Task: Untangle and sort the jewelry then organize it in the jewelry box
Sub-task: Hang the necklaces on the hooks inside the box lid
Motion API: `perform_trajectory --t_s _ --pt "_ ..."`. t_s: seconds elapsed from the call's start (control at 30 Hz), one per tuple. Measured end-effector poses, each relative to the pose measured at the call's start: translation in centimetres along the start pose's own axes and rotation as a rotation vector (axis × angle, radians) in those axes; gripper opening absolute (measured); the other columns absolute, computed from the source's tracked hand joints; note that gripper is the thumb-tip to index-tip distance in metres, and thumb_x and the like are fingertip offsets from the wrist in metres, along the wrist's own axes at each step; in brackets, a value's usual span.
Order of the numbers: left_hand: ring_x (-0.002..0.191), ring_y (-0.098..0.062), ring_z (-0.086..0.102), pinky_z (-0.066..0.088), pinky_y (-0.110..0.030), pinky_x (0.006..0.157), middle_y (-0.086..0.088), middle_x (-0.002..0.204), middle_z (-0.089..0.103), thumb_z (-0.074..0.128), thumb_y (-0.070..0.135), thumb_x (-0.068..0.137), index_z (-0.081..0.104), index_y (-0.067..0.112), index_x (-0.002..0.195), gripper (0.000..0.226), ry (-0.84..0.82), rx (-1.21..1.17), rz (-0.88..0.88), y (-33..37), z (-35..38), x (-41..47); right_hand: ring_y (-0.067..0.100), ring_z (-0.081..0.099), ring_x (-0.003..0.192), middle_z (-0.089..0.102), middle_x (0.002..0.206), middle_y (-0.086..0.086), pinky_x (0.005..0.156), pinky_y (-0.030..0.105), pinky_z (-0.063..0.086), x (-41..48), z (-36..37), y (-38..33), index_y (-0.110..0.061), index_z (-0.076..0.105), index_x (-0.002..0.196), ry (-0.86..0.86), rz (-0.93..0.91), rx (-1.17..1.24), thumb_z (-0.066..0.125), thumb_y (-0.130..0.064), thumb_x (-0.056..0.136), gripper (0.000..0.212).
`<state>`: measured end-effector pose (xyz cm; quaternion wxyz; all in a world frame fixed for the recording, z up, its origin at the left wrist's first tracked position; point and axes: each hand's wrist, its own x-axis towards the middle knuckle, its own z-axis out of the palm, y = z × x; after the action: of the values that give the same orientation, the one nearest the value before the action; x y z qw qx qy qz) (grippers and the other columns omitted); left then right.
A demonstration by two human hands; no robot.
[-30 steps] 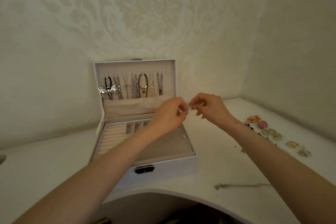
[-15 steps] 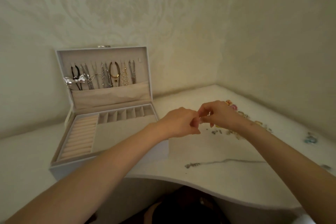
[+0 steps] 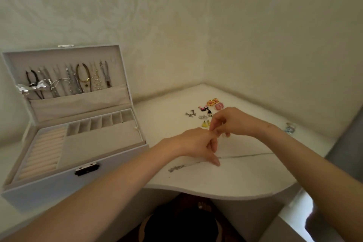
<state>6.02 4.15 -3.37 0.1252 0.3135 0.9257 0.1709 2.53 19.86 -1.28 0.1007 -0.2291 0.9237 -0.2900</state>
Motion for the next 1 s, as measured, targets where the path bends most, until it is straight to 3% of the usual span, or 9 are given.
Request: perform_trajectory --t_s 0.13,0.33,0.5,0.63,0.8,1.0 --pt "0.078 -0.009 0.051 0.039 -0.024 0.066 0.009 0.079 0.056 0.075 0.03 0.077 0.061 0.018 0.091 0.023 0.035 -0.007 -0.014 0.4 1.0 1.0 -0.003 0.055 0.049 0.065 0.061 -0.005 0.052 0.016 0.046 -1.9 -0.8 1.7 -0.011 0.07 0.081 -0.033 0.021 0.014 0.072 0.002 0.077 0.013" --pt "0.078 -0.007 0.048 0.035 -0.024 0.062 0.009 0.082 0.056 0.071 0.03 0.082 0.066 0.018 0.089 0.015 0.159 0.048 -0.091 -0.5 0.8 0.1 0.005 0.057 0.056 0.067 0.066 -0.001 0.055 0.019 0.048 -3.0 -0.7 2.8 -0.007 0.072 0.084 -0.077 0.036 0.052 0.075 -0.007 0.078 0.007" --pt "0.088 -0.012 0.048 0.034 -0.025 0.072 0.006 0.092 0.052 0.055 0.026 0.093 0.05 0.018 0.087 0.011 0.171 0.141 -0.055 -1.1 1.2 -0.5 -0.003 0.054 0.051 0.064 0.065 -0.005 0.055 0.016 0.046 -2.8 -0.3 1.8 -0.01 0.072 0.087 -0.102 0.015 0.074 0.074 -0.009 0.079 0.009" --pt "0.069 -0.007 0.055 0.044 -0.028 0.074 0.005 0.074 0.066 0.054 0.014 0.094 0.044 0.019 0.078 0.02 0.242 -0.304 -0.084 -1.3 0.2 -0.8 -0.005 0.048 0.053 0.057 0.068 -0.006 0.054 0.011 0.04 -2.4 0.1 1.2 -0.016 0.074 0.09 -0.122 -0.012 0.077 0.077 -0.017 0.078 0.013" --pt "0.055 -0.004 0.057 0.041 -0.012 0.057 0.001 0.064 0.065 0.057 0.004 0.091 0.049 0.016 0.081 0.018 0.449 -0.582 -0.008 -1.1 -1.1 -1.3 -0.002 0.049 0.052 0.061 0.06 -0.015 0.054 0.015 0.039 -2.4 0.1 1.2 -0.013 0.072 0.08 -0.139 -0.008 0.17 0.075 -0.014 0.08 0.003" --pt "0.047 -0.011 0.057 0.038 -0.019 0.044 -0.003 0.065 0.054 0.043 -0.002 0.092 0.054 0.013 0.089 0.019 0.79 -0.966 -0.213 -1.0 -2.1 -1.3 0.015 0.059 0.059 0.07 0.072 0.008 0.057 0.021 0.048 -3.5 -1.2 1.9 -0.004 0.07 0.086 -0.218 0.029 0.374 0.067 -0.006 0.085 0.004"
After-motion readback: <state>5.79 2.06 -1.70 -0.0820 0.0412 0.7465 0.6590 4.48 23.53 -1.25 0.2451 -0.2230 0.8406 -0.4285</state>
